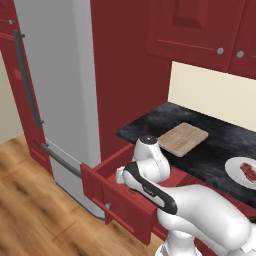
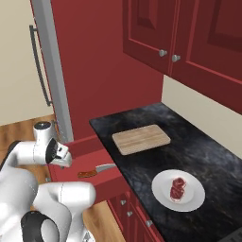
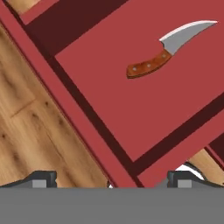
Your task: Pick up the knife from the drawer and place it on the cutting board. Then place the meat from the plate to the cutting board.
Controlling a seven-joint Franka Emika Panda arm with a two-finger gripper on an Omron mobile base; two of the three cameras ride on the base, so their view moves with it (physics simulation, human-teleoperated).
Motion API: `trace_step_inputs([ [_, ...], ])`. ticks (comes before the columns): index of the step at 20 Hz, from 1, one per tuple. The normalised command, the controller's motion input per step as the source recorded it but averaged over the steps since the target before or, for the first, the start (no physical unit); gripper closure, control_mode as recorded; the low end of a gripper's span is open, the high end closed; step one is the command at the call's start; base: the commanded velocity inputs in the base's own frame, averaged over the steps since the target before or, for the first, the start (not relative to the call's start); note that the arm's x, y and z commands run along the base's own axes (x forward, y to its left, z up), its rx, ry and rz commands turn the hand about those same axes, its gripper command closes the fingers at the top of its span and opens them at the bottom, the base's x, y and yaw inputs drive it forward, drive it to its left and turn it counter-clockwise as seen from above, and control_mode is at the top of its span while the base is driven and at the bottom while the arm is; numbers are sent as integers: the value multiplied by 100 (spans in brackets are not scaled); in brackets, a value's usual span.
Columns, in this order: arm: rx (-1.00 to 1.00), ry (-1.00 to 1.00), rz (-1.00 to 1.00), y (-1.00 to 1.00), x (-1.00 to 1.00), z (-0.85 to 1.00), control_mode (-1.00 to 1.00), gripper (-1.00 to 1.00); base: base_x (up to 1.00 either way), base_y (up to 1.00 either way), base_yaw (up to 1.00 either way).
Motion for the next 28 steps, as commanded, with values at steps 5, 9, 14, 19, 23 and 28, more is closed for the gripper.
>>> trace_step_inputs([
  [5,0,12,-35,-23,1,1,-100,-100,0,0,0],
  [9,1,17,-25,-26,6,0,-100,-100,0,0,0],
  [14,0,11,-17,-20,24,0,-100,-100,0,0,0],
  [19,0,0,-14,-2,28,-5,-100,-100,0,0,0],
  [23,0,0,-9,0,30,-14,-100,-100,0,0,0],
  [28,0,0,-3,0,25,-16,-100,-100,0,0,0],
])
